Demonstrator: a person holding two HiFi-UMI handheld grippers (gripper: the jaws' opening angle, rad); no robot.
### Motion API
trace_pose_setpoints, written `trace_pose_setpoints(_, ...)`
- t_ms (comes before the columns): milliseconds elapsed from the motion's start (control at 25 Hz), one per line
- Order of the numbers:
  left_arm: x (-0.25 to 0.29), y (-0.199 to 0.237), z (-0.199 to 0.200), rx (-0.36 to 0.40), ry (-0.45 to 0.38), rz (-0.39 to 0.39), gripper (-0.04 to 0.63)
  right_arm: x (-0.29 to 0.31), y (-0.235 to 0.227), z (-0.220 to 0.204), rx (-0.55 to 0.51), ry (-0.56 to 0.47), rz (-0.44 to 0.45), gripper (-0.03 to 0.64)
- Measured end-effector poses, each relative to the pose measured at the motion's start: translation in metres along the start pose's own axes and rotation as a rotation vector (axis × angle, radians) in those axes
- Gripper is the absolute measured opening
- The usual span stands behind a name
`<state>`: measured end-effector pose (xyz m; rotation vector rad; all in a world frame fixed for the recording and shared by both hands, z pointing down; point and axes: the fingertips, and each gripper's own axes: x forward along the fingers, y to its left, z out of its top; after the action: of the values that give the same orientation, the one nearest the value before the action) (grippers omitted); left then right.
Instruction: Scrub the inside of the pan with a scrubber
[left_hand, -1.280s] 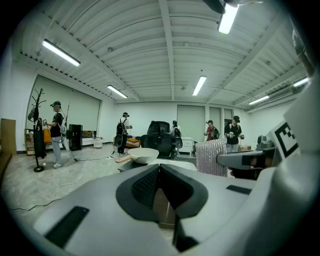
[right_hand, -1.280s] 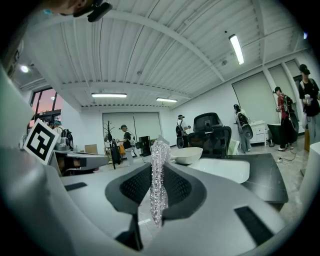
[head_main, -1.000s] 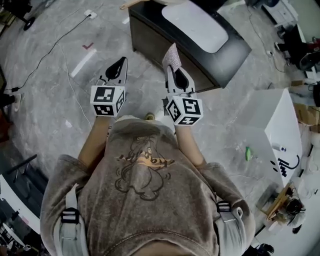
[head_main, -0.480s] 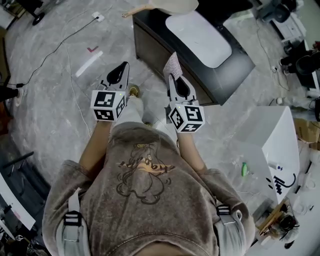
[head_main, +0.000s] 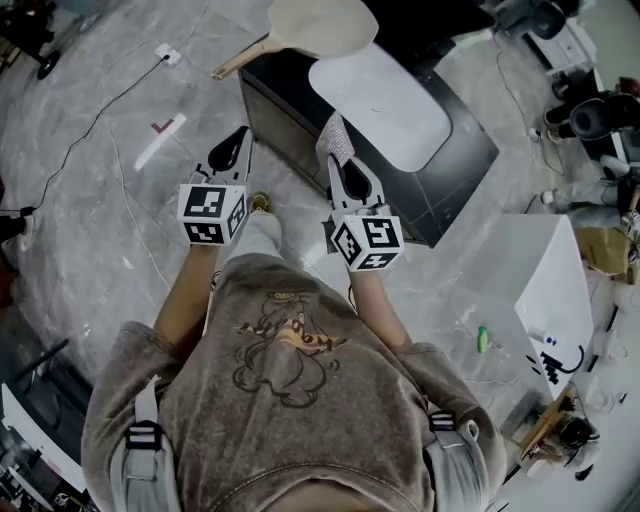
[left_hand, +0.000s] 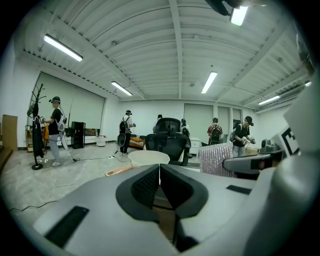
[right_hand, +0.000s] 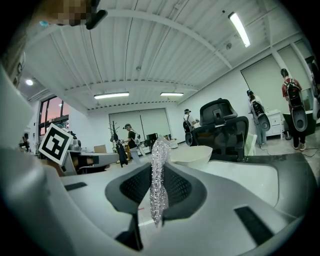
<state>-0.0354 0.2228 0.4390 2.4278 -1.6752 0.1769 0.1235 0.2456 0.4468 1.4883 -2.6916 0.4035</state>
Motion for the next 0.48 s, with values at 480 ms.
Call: trace_pose_setpoints(480,0.111,0.072,0.031,0.03,0.042,-0.06,0.018,0.117,-0.039,0.036,-0.004,0.018,-0.035,0.083)
